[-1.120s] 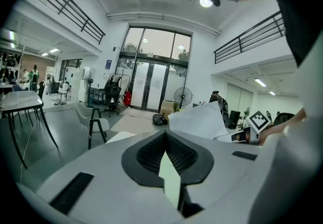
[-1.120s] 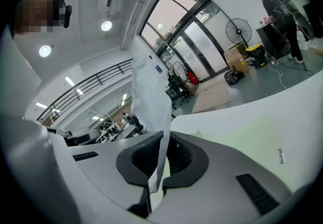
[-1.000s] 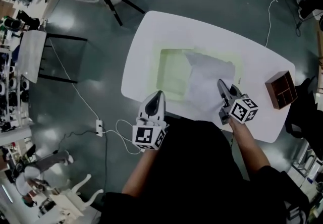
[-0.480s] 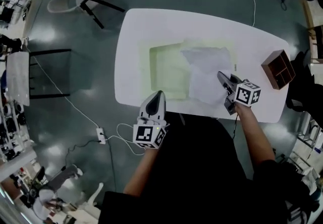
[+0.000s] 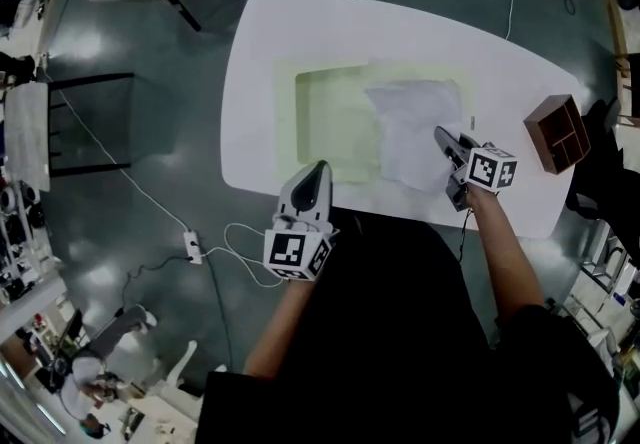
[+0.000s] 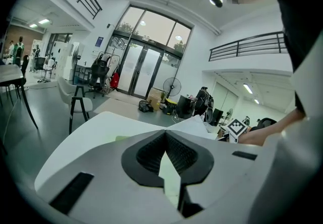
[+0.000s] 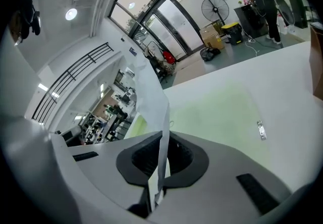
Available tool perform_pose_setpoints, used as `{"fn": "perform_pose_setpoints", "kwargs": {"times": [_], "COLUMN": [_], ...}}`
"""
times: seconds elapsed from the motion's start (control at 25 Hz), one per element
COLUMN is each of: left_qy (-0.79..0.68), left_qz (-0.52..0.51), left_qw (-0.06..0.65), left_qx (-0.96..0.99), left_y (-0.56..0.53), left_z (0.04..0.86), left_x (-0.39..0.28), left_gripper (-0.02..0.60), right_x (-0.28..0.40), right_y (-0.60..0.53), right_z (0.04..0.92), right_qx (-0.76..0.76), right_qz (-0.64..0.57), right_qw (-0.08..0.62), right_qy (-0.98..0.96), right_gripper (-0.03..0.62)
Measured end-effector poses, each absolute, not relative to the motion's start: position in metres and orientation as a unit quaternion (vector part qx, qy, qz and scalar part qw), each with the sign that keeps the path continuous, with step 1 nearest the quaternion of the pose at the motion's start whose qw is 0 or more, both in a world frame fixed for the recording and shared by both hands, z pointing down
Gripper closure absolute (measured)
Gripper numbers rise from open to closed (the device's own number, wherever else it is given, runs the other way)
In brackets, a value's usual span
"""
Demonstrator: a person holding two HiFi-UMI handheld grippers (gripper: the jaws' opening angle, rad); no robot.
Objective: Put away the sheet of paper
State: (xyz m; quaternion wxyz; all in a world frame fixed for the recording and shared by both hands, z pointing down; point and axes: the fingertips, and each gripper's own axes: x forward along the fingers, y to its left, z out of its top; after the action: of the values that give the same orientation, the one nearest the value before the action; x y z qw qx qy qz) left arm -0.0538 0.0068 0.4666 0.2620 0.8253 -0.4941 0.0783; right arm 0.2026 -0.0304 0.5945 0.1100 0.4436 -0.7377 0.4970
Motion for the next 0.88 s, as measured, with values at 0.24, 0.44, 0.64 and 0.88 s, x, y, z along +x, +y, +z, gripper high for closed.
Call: {"fn": "perform_pose_setpoints", "kwargs": {"times": [0.24,0.44,0.64,0.88], "left_qy": [-0.512,-0.524,-0.541,-0.548], "left_qz": [0.086,0.086,0.091,0.098], "left_qw": [0.26,0.255,0.256,0.265], "left_qx": [0.815,0.808,0.796,0.787], "left_y": [0.009,0.002,0.0,0.002], "left_z": [0.476,0.476,0.476,0.481], "left_x": [-0.052,-0.048,-0.06,-0.064], "left_gripper": [0.58,0.579,0.579,0.579], "right_x": [0.194,0.197,0.183,0.17], "right_y": [-0.033,-0.037,-0.051,-0.061], "right_z": [0.616,0.637,0.638,0.647], "right_qx": [0.425,0.424,0.416,0.403], "right_qz": [0.511,0.523,0.522,0.533], "right_qw": [0.117,0.119,0.116,0.114], "right_qy": [-0.738,-0.73,-0.736,-0.735], "right_gripper": [0.594,0.594,0.595,0.594]}}
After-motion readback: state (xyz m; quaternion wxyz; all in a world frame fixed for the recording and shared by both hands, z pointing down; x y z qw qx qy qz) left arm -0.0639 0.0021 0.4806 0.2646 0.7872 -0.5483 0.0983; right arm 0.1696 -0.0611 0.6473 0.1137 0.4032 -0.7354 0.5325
